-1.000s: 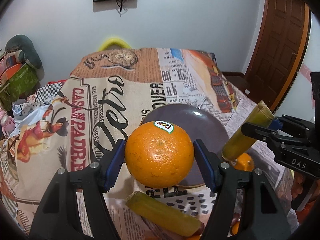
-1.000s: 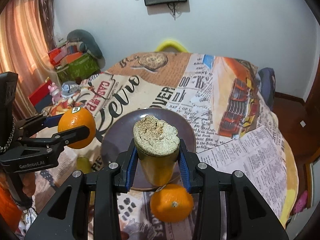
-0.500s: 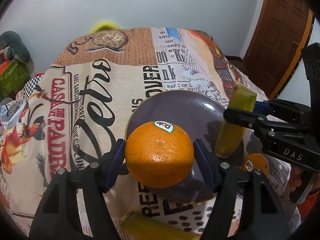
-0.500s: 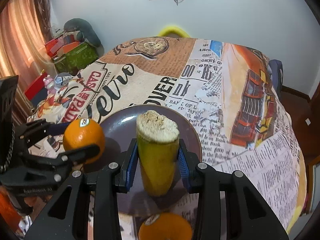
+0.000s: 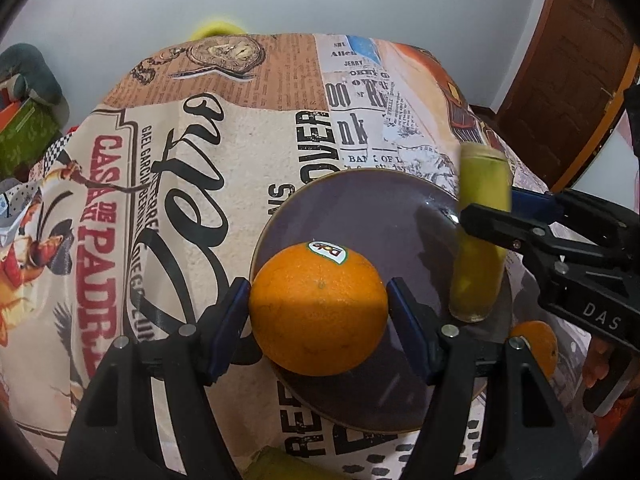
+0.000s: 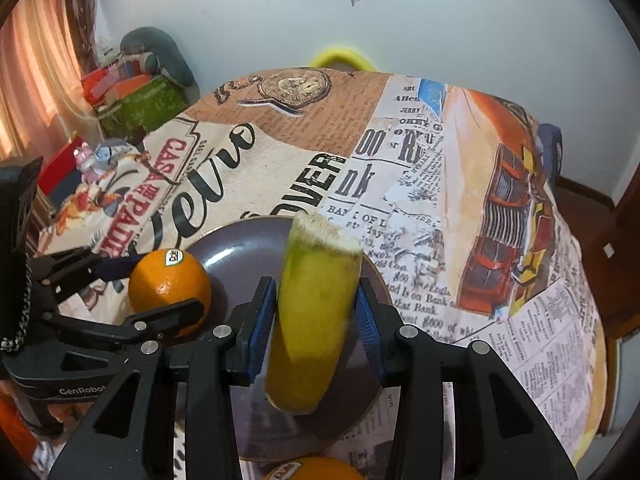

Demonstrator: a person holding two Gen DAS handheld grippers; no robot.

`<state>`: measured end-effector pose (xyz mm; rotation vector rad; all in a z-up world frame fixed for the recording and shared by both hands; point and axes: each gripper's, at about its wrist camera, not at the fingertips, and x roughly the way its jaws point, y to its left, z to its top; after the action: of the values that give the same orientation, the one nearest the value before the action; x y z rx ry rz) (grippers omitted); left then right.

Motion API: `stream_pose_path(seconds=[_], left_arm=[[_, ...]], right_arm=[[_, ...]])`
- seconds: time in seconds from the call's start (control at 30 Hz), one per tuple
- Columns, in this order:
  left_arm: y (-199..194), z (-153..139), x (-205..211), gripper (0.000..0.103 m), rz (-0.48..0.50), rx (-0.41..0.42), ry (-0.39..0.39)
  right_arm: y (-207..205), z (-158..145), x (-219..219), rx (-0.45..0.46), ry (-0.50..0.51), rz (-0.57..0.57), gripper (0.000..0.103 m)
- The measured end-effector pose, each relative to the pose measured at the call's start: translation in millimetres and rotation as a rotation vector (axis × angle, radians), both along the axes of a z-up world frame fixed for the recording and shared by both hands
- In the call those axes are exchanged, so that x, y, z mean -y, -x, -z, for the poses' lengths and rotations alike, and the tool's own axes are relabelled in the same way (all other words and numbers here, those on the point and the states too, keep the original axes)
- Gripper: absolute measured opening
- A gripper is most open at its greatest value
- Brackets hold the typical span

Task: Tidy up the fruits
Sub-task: 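Lower the corn cob and orange onto the plate and open both grippers, then grasp the second corn cob with the left gripper while the right gripper grasps another orange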

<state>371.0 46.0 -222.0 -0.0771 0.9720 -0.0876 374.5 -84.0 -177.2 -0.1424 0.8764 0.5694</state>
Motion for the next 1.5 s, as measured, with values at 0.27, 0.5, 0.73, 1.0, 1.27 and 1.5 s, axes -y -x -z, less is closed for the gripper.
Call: stream_pose_path(seconds=[0.27,0.5,0.73,1.0,1.27,1.5], left_arm=[[14.3,-26.9,-1.3,0.074,-0.016,0.079,-0.001],[37.0,-46.0,-5.1,0.074,-0.036,0.104,-0.015],[67.3,-58.5,-7.8,0.074,-0.056,0.113,-0.032],[101.3,-52.2,-11.5,0.074,-0.082,0.07,-0.017],[126.3,-31.0,-4.9,0.074,-0.083,0.015,0.0],[125.5,-2.1,2.6,0.074,-0.108,-0.05,0.03]], right_arm=[[15.9,-10.8,12.6,0.014,-0.022,0.011,0.038],[42.6,-33.4,25.6,0.062,-0.041,0.038,0.045],[73.7,-49.9,38.1,0.094,-0.053,0.045,0.046],[114.3,-49.9,50.2,0.12,-0.04,0.064,0.055],[136.0,-37.1,62.9,0.081,-0.06,0.09,0.06],[139.5,-17.3,72.6,0.025,-0.058,0.111,0.061]])
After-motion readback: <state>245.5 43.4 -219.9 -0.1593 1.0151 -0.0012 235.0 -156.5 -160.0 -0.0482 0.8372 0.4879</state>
